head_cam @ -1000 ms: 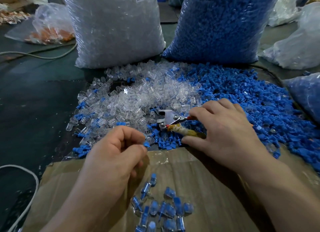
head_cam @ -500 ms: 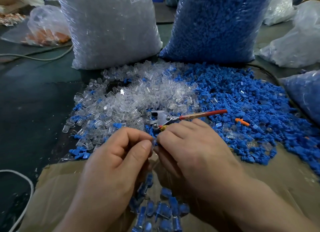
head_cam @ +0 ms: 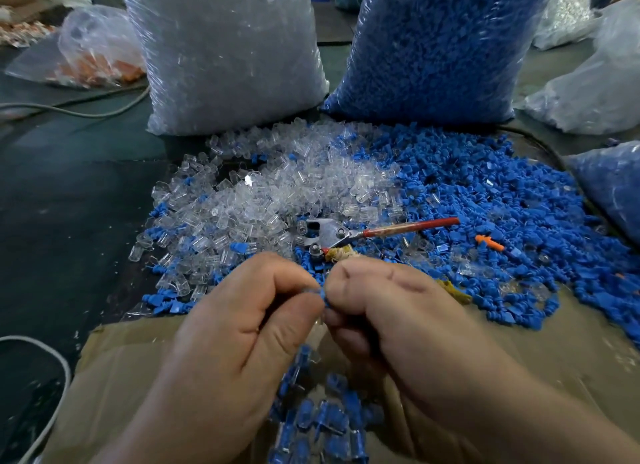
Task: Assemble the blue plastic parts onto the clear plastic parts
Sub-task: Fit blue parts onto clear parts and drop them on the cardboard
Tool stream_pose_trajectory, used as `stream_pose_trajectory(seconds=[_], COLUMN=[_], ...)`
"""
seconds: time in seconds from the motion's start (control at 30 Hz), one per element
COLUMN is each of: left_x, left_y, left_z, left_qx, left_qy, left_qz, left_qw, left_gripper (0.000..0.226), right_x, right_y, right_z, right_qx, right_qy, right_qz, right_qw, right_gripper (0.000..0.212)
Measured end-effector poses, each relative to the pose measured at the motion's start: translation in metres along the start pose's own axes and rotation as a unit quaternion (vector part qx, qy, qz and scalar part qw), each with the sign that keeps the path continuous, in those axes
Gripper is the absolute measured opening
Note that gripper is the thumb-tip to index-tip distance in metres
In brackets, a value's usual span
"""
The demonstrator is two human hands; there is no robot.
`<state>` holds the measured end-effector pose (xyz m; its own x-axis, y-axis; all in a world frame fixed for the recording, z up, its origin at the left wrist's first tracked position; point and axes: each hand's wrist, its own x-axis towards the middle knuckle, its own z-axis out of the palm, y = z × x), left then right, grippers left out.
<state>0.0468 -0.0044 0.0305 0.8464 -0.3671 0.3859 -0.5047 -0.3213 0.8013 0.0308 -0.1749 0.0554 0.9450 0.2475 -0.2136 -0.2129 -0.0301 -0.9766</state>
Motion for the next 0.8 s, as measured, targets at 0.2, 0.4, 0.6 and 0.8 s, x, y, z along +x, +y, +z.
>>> stream_pose_trajectory(seconds=[0.2,0.4,0.6,0.8], left_x=[0.0,-0.003,-0.003,-0.004], left_y=[-0.001,-0.006,-0.007,-0.004], left_z=[-0.011,-0.016,-0.008,-0.003], left_qx=[0.114,0.111,-0.068,-0.184], left_qy=[0.002,0.011,-0.015,-0.022], left_qz=[-0.013,-0.108,-0.136,-0.191], left_qw=[0.993,0.988,0.988,0.964], left_gripper=[0.013,0.019,0.034,0.04], right_x=[0.002,-0.002,-0.006,-0.005], right_y=[-0.004,-0.002,0.002,0.001], right_z=[-0.01,-0.017,-0.009,-0.006], right_qx=[-0.18,-0.457,-0.515,-0.577], right_qy=[0.006,0.041,0.046,0.057], right_qz=[0.041,-0.066,-0.205,-0.272], right_qw=[0.983,0.886,0.831,0.768], right_gripper=[0.03,0.029,0.033,0.029])
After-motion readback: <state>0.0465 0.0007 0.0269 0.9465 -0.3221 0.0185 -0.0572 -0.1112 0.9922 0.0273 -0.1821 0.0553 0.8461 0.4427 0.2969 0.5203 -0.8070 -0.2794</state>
